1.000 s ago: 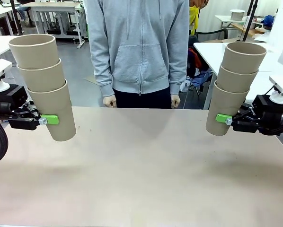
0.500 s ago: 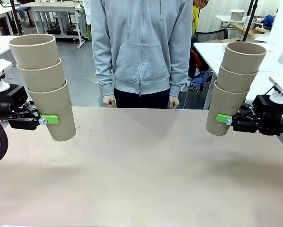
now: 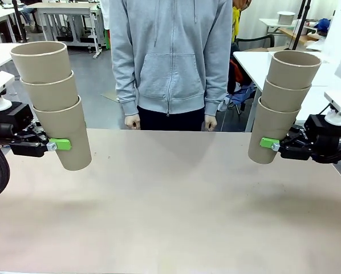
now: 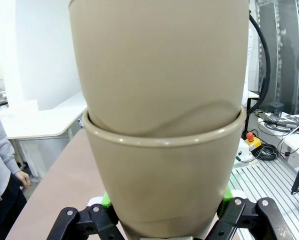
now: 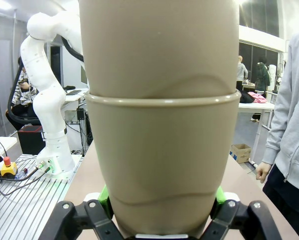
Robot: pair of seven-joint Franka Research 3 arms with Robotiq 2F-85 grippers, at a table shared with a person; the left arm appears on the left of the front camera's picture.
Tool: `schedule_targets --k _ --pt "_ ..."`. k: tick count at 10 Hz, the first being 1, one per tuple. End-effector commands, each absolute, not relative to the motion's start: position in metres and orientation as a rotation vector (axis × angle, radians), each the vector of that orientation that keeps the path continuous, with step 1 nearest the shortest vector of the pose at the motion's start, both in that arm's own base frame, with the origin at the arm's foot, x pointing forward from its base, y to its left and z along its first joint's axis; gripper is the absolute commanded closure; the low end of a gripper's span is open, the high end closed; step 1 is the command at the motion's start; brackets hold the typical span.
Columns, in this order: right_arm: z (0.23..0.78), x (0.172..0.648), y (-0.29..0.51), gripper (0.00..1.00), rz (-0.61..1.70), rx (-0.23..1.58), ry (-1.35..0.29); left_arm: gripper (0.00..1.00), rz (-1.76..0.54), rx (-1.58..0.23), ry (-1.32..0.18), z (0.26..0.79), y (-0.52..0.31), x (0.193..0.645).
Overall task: Stack the cups and store them in the basket.
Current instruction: Place the stack of Reusable plastic cups into the Pantry Basket.
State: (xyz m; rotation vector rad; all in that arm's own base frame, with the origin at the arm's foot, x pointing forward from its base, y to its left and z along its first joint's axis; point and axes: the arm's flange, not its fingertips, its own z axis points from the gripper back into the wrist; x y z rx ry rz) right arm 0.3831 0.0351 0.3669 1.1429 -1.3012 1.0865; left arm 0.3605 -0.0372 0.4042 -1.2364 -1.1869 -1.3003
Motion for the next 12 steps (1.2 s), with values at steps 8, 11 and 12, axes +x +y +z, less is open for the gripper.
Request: schedule_targets --k 8,11,12 --pt "0.3704 0.3831 0.0355 0.17 1.093 1.138 -1.311 0.15 -1.294 -1.24 -1.196 0.4096 -0.0357 0.3589" --pt "0.3704 0.3831 0.0355 0.17 1.093 1.138 -1.311 0.15 -1.294 -1.24 -1.196 0.4096 -0.0357 0.3589" --pt "0.3704 0.3831 0.0355 0.17 1.093 1.138 -1.311 0.15 -1.294 -1.24 -1.196 0.4096 -0.0357 0.3589"
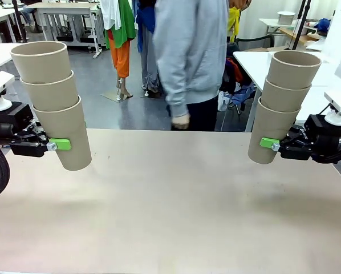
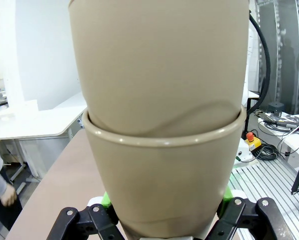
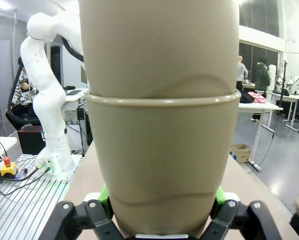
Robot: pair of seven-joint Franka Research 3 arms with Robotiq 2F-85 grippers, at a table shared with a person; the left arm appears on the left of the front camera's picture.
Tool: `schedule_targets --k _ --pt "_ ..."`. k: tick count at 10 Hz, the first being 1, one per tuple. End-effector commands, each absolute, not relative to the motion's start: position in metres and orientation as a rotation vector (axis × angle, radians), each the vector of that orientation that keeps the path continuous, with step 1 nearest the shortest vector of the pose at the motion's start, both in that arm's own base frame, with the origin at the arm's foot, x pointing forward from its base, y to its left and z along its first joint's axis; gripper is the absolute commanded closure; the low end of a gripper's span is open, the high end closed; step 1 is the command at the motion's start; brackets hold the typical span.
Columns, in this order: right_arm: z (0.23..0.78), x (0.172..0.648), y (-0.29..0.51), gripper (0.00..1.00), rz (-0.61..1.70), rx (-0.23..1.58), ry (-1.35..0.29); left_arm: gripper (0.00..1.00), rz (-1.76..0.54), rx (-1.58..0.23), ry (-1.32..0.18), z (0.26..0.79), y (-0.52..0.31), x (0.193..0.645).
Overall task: Stack the cups and store them in the basket.
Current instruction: Place the stack of Reusable plastic cups into the Pantry Basket.
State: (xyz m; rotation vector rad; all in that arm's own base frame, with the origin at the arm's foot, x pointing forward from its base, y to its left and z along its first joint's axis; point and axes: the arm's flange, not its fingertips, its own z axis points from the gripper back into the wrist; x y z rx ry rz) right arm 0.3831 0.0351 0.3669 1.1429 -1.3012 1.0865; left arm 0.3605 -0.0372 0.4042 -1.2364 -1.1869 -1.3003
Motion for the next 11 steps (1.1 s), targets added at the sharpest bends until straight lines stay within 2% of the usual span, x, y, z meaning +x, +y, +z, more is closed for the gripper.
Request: schedule_targets --k 1,11 --pt "0.3704 0.3831 0.0355 0.17 1.093 1.138 -1.311 0.15 -1.294 -1.24 -1.196 0.4096 -0.0357 0.3589" --pt "0.3704 0.3831 0.0355 0.17 1.093 1.138 -1.311 0.15 -1.294 -1.24 -1.196 0.4096 -0.0357 0.3589"
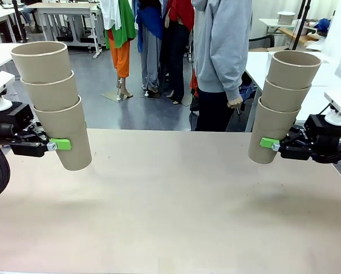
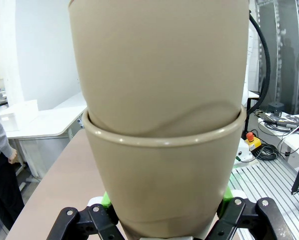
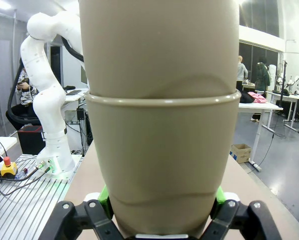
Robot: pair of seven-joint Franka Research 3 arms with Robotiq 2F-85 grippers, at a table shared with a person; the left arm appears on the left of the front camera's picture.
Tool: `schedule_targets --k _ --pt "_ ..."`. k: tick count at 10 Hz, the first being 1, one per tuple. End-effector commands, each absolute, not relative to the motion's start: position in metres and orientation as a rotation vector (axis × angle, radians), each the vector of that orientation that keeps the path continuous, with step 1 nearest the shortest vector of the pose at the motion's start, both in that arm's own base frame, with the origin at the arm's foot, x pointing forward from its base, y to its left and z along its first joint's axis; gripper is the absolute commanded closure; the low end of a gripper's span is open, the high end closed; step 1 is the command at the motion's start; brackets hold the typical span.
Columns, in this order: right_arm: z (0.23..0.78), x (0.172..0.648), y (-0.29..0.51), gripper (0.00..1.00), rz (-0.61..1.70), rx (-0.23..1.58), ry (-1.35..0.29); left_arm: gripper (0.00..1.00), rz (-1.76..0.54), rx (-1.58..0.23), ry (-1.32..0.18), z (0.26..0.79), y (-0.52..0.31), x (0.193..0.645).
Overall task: Stack the cups and store them in the basket.
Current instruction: Place the stack of Reusable plastic cups into the Pantry Basket.
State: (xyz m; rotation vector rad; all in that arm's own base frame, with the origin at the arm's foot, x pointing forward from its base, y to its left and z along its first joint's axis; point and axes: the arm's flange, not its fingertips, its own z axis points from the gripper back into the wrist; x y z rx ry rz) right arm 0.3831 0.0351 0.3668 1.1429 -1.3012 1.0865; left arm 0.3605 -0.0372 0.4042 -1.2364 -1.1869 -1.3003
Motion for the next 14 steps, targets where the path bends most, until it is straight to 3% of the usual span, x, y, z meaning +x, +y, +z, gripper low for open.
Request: schedule_targets --k 1,14 --pt "0.3704 0.3831 0.0355 0.17 1.093 1.138 -1.311 0.15 -1.294 -1.24 -1.196 0.4096 -0.0357 0.3589" --pt "0.3704 0.3831 0.0355 0.17 1.093 1.138 -1.311 0.15 -1.294 -1.24 -1.196 0.4096 -0.0357 0.3589"
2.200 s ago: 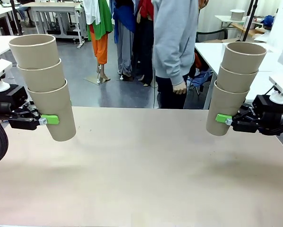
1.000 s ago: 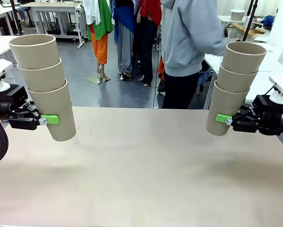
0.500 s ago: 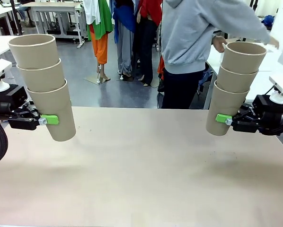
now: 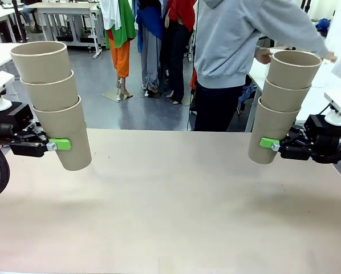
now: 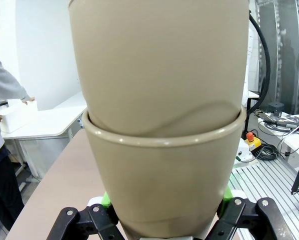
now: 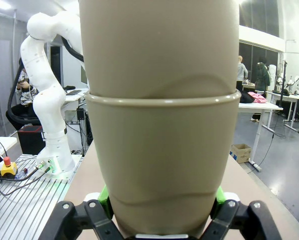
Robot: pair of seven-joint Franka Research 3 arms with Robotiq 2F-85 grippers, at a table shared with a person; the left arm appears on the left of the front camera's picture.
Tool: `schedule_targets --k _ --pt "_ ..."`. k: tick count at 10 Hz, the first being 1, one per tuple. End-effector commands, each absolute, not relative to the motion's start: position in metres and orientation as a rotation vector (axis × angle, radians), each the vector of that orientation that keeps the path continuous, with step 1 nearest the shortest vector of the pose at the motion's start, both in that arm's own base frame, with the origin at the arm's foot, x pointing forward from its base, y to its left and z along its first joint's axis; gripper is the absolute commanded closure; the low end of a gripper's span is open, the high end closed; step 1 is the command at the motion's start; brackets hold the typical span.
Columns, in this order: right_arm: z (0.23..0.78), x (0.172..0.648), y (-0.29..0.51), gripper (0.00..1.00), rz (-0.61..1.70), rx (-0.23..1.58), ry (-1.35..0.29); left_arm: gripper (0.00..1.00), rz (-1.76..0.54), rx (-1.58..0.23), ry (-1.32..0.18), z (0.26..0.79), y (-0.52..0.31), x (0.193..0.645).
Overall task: Stack the cups and store them in the basket.
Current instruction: Place the stack of Reusable plastic cups into the Pantry Basket.
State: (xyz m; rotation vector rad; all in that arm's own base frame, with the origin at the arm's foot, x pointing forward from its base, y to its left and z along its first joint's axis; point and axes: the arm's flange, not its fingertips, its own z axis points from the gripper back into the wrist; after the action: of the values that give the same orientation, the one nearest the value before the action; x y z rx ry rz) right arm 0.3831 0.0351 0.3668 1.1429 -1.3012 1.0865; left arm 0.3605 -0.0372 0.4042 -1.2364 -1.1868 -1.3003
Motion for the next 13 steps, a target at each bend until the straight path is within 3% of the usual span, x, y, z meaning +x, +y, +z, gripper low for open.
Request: schedule_targets --k 1,13 --pt "0.3704 0.3831 0.0355 0.17 1.093 1.138 -1.311 0.15 -1.294 -1.24 -1.196 0.4096 -0.0357 0.3589" --pt "0.3704 0.3831 0.0355 0.17 1.093 1.138 -1.311 0.15 -1.294 -1.24 -1.196 0.4096 -0.0357 0.3589"
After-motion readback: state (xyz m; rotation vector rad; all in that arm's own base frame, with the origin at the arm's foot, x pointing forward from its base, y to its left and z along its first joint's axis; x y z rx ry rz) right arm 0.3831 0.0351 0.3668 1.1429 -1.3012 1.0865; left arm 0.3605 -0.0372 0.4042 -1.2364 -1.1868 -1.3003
